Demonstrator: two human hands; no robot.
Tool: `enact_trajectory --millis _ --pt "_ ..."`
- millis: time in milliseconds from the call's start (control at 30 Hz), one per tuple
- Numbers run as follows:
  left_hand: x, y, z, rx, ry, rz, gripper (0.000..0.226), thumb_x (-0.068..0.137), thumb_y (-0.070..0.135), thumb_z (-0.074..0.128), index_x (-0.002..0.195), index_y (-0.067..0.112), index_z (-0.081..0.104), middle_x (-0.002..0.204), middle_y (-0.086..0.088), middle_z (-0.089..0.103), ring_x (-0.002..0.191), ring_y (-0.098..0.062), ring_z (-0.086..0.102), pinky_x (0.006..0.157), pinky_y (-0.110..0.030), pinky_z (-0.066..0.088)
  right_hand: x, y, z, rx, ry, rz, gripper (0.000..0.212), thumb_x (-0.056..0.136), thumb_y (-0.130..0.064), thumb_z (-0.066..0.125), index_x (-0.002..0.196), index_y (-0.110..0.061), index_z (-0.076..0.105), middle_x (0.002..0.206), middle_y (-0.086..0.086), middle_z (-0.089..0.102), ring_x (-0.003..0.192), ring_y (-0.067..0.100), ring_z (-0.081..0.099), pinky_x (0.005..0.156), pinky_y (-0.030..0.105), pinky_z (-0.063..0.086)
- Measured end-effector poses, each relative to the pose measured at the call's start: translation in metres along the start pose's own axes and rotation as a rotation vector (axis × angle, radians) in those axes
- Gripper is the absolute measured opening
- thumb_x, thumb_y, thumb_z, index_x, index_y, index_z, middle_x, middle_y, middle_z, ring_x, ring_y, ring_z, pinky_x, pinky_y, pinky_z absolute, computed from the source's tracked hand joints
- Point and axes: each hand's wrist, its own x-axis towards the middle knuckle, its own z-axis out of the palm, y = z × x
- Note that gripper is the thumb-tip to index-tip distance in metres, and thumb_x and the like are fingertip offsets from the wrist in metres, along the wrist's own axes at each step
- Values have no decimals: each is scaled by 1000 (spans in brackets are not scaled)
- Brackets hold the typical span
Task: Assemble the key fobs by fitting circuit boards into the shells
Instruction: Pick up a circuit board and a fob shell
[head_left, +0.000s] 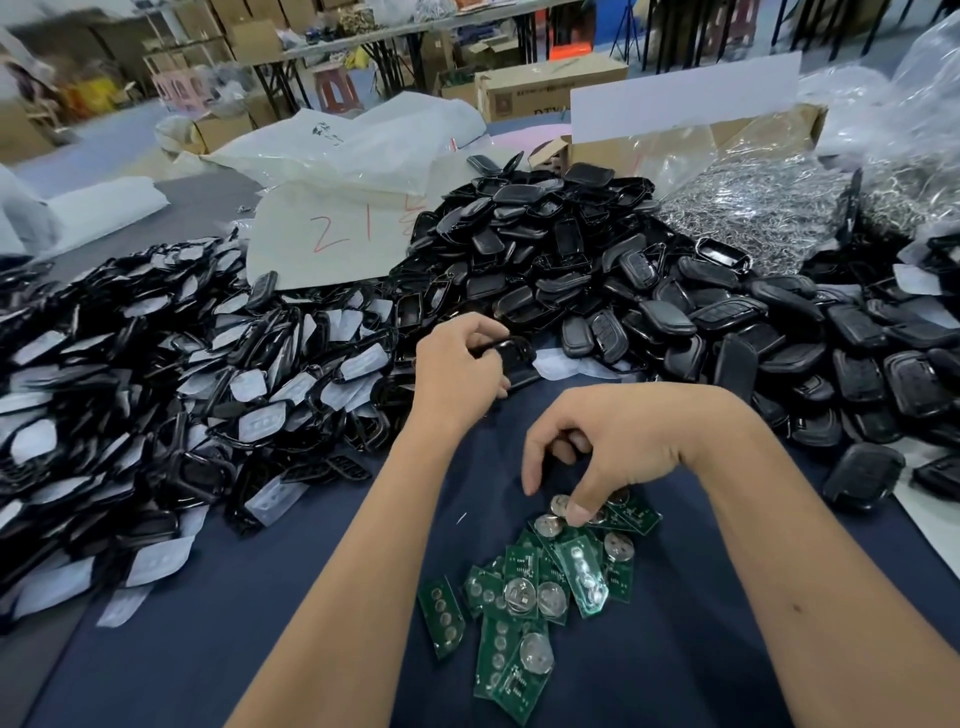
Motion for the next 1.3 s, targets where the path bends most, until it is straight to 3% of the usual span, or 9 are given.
enact_trajectory --millis 100,200,333,433,567,633,867,1067,1300 --pt "-7 -2 -1 203 -76 75 57 83 -4 44 122 31 65 89 1 60 77 -14 58 65 -18 43 5 -4 2 -69 0 46 26 72 -27 94 90 -34 77 81 4 51 62 11 45 58 23 38" --pt "-10 -1 0 299 -147 93 52 95 4 45 125 39 68 101 4 48 90 -10 53 71 -9 35 3 -5 1 -91 -4 45 22 73 -25 93 88 -30 78 80 3 54 61 10 45 56 21 37" --pt "-13 -3 -5 324 -126 107 27 97 22 53 109 38 71 102 3 51 86 -12 57 73 -22 40 2 1 4 -27 84 8 25 77 -15 91 78 -26 67 64 -17 57 55 1 47 53 14 40" --pt "-13 -6 -12 354 -4 182 11 97 23 61 99 29 70 98 2 64 94 -17 58 83 -33 44 5 8 4 36 217 -31 26 82 -8 85 79 -23 65 70 -13 64 60 2 54 60 18 47" --pt "-15 -12 -22 256 139 155 10 94 24 67 84 29 66 67 23 61 67 -2 55 63 -23 41 17 15 6 332 391 -134 17 93 -3 75 92 -8 59 83 7 76 71 26 71 59 29 54" --pt "-16 -14 -24 187 156 133 10 93 21 65 86 28 68 63 25 58 62 -2 52 61 -22 39 29 16 11 483 491 -172 14 96 1 69 95 -5 57 84 10 78 66 24 70 52 28 52" --pt "-16 -11 -21 15 128 87 30 97 9 49 90 26 73 79 12 69 70 1 58 63 -11 42 61 19 30 874 840 -245 22 99 -1 67 101 -19 79 68 4 68 56 13 56 48 20 44" --pt "-21 -13 -12 -53 134 16 10 96 15 66 88 21 67 76 1 72 62 -21 70 67 -43 62 60 29 32 1008 970 -274 17 96 -4 72 108 -13 80 80 8 73 70 15 64 63 22 52" --pt "-25 -14 -3 -349 95 -197 13 93 9 72 86 4 62 92 -16 70 63 -24 76 67 -41 65 64 31 35 916 1067 -260 27 90 0 73 108 -21 75 74 -1 69 69 17 65 60 24 51"
